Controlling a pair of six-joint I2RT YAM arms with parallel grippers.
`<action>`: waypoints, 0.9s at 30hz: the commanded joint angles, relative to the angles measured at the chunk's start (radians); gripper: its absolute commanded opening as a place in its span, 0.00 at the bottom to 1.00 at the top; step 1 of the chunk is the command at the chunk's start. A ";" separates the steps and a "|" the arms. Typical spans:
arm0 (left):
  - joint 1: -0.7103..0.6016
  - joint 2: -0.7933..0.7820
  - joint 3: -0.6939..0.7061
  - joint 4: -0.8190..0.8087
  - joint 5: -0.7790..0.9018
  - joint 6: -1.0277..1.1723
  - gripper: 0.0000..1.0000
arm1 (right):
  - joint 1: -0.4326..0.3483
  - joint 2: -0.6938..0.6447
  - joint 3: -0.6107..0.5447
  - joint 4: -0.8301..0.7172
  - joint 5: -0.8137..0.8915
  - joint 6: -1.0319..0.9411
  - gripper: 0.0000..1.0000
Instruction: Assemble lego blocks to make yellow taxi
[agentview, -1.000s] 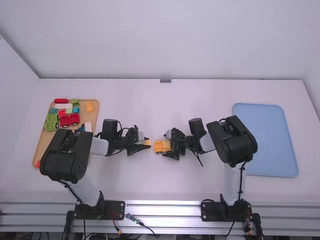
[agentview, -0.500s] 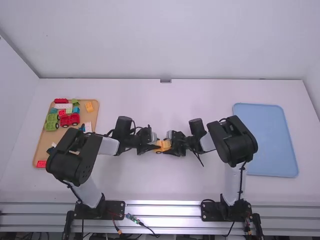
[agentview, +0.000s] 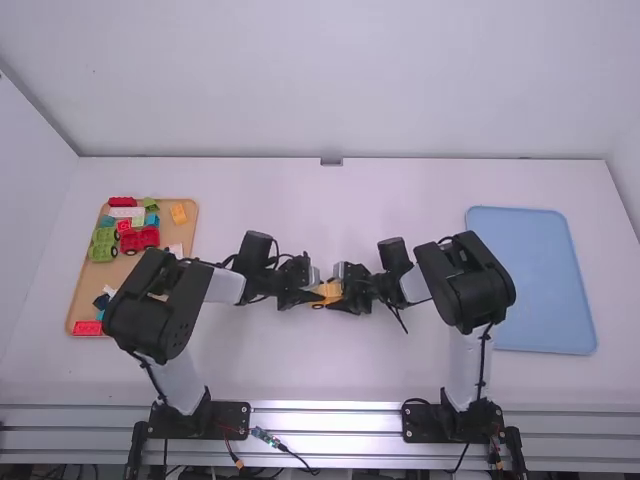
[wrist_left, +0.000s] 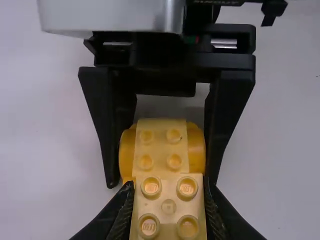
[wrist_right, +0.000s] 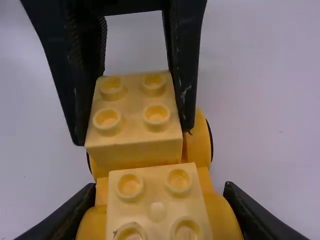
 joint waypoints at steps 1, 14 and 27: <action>-0.006 0.008 0.021 -0.006 0.005 0.021 0.02 | 0.001 0.020 0.011 -0.007 -0.012 -0.001 0.47; -0.006 0.071 0.061 -0.074 0.059 0.076 0.02 | 0.000 0.021 0.012 -0.009 -0.049 -0.035 0.47; -0.010 0.020 0.058 -0.042 0.006 0.010 0.02 | 0.000 0.021 0.012 0.023 0.002 0.030 0.46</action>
